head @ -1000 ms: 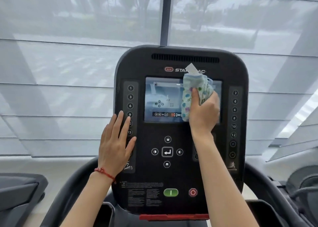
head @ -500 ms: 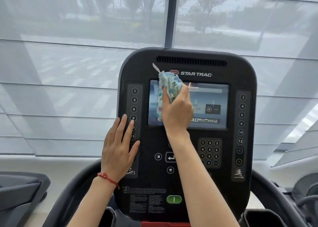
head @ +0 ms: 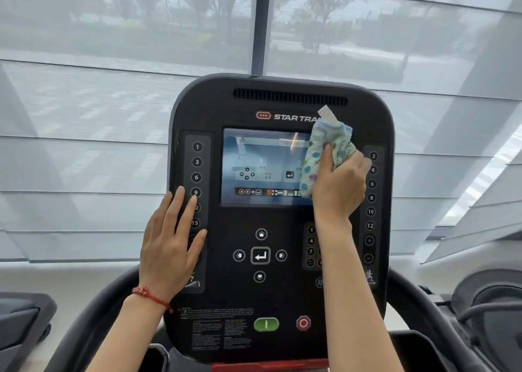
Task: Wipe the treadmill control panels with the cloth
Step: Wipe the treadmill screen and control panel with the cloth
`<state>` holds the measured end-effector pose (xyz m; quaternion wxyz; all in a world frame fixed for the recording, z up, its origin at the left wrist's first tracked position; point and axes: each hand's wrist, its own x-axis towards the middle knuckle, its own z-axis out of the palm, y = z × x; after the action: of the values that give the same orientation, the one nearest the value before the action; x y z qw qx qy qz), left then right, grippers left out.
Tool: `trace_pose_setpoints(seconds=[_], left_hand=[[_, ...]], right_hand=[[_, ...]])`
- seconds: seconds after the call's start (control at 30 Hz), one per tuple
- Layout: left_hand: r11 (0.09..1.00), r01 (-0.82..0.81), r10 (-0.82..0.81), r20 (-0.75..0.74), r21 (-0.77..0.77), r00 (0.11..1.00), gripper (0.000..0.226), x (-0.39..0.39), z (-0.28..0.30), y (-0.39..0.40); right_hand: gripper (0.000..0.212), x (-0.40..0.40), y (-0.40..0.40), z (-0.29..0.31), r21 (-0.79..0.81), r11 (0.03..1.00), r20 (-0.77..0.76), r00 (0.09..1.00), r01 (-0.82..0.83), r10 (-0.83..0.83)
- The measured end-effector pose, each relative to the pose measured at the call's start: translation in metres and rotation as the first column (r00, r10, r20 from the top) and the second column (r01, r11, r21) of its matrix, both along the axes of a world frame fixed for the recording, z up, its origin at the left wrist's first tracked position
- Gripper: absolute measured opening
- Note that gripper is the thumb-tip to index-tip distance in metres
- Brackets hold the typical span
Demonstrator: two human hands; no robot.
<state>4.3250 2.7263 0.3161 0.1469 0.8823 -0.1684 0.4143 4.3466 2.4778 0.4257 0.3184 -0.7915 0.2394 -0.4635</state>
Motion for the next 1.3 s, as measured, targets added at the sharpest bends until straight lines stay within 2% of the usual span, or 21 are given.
trace_pose_setpoints(seconds=[0.13, 0.27, 0.43, 0.5, 0.67, 0.77, 0.87, 1.1, 1.2, 1.3], left_hand=[[1.0, 0.006, -0.006, -0.014, -0.001, 1.0, 0.054, -0.001, 0.001, 0.002], [1.0, 0.015, -0.014, -0.024, 0.019, 1.0, 0.053, -0.001, 0.003, 0.005], [1.0, 0.017, -0.016, -0.03, 0.014, 0.999, 0.054, -0.002, 0.003, 0.005], [1.0, 0.019, -0.019, -0.029, 0.004, 0.999, 0.054, -0.002, 0.002, 0.004], [1.0, 0.01, -0.01, -0.011, -0.013, 1.0, 0.052, -0.001, 0.0, 0.001], [1.0, 0.005, -0.005, 0.003, -0.019, 1.0, 0.052, 0.0, -0.001, 0.0], [1.0, 0.01, -0.009, 0.016, -0.03, 1.0, 0.051, 0.0, -0.001, -0.001], [0.999, -0.004, 0.007, 0.044, -0.054, 0.999, 0.051, 0.0, -0.002, -0.007], [0.998, -0.01, 0.012, 0.049, -0.059, 0.999, 0.051, 0.001, -0.003, -0.008], [0.999, -0.011, 0.014, 0.04, -0.053, 0.999, 0.052, 0.0, -0.002, -0.007]], right_hand=[[0.061, 0.001, 0.013, 0.008, 0.016, 1.0, 0.03, 1.0, -0.004, 0.004], [0.039, 0.004, 0.016, 0.013, -0.098, 0.994, -0.02, 0.999, 0.044, -0.046], [0.041, 0.01, 0.022, 0.017, -0.09, 0.994, 0.011, 0.998, 0.06, -0.06], [0.041, 0.01, 0.033, 0.017, -0.115, 0.993, 0.045, 0.999, 0.031, -0.026], [0.043, 0.016, 0.086, 0.008, -0.236, 0.96, 0.142, 0.972, -0.15, 0.187], [0.042, 0.021, 0.097, 0.003, -0.302, 0.941, 0.163, 0.964, -0.154, 0.21], [0.042, 0.022, 0.076, 0.0, -0.334, 0.938, 0.187, 0.969, -0.091, 0.161], [0.06, 0.005, -0.015, -0.014, -0.16, 0.985, 0.219, 0.975, 0.07, -0.034], [0.059, 0.005, -0.015, -0.016, -0.087, 0.989, 0.222, 0.97, 0.117, -0.095], [0.049, 0.008, 0.012, -0.016, -0.072, 0.993, 0.243, 0.967, 0.097, -0.077]])
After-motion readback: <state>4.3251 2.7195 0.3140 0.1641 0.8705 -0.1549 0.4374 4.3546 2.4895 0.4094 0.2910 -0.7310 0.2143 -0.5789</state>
